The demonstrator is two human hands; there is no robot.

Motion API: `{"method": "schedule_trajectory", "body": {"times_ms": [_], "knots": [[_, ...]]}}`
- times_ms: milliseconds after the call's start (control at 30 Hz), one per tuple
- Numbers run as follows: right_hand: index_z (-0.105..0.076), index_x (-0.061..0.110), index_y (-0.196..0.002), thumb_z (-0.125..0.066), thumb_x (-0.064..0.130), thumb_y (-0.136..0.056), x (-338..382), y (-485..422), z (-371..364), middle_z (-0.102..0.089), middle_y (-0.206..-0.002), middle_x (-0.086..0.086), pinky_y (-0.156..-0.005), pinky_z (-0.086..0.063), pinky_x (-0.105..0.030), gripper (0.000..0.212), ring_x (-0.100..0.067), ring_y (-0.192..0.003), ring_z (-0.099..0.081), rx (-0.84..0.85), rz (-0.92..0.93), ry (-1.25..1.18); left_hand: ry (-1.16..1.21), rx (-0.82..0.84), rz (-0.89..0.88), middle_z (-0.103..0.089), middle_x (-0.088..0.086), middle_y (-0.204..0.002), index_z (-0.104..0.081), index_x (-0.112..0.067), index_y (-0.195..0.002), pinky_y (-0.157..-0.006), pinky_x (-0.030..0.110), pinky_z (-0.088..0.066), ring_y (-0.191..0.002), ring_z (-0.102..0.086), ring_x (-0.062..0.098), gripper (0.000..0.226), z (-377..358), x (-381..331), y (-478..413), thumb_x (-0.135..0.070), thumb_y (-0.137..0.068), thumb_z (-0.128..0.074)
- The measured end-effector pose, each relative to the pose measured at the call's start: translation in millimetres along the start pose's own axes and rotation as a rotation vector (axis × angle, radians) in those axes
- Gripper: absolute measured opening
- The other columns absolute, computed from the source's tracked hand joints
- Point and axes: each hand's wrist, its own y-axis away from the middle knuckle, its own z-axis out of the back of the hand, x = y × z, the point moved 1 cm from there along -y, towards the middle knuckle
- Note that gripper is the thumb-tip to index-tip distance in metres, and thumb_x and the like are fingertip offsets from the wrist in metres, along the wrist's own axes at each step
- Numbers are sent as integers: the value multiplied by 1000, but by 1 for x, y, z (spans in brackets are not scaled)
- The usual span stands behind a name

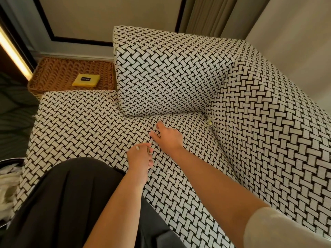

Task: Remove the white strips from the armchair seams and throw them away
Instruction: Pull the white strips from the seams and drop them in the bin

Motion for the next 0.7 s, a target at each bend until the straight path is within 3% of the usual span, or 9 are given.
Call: {"method": "schedule_trajectory", "body": {"times_ms": [100, 200, 333, 433, 567, 700], "knots": [[-55, 15, -93, -32, 44, -98, -2, -1, -4, -57, -72, -1, -55, -38, -27, 37, -19, -66, -53, -35, 92, -4, -24, 28, 13, -51, 2, -64, -60, -8, -88, -35, 16, -26, -46, -35, 8, 21, -1, 0, -2, -3, -94, -41], [-52, 14, -76, -40, 25, -98, -11, -1, -3, -49, -73, 1, -54, -39, -29, 27, -17, -62, -48, -51, 189, -98, -52, 53, 30, -52, 2, -65, -61, -9, -85, -36, 17, -27, -42, -36, 6, 21, -4, 0, -6, -5, -94, -43], [-53, 5, -73, -45, 12, -96, -44, -6, 6, -53, -99, -5, -63, -55, -28, 25, -19, -69, -59, -83, 111, -237, -92, 99, 46, -52, 2, -65, -61, -9, -82, -34, 16, -27, -41, -36, 7, 19, -8, -1, -9, -6, -93, -45], [-54, 4, -89, -46, 3, -92, -83, -13, 17, -50, -117, -11, -70, -57, -30, 8, -21, -78, -61, -150, -45, -181, -102, 117, 41, -52, 2, -64, -60, -8, -83, -35, 16, -27, -44, -35, 7, 19, -9, -1, -10, -8, -94, -45], [-43, 6, -127, -50, -5, -86, -133, -18, 28, -33, -137, -15, -66, -50, -29, 43, -27, -87, -59, -84, -290, 31, -93, 123, 53, -52, 2, -63, -60, -7, -83, -34, 15, -27, -41, -36, 7, 19, -11, 0, -15, -6, -94, -44], [-31, 5, -137, -56, -2, -83, -156, -16, 12, -28, -142, -13, -79, -53, -36, 60, -30, -102, -57, 97, -299, 218, -100, 149, 63, -52, 2, -62, -59, -7, -83, -35, 15, -25, -41, -34, 7, 18, -13, 2, -18, -4, -92, -44]]}}
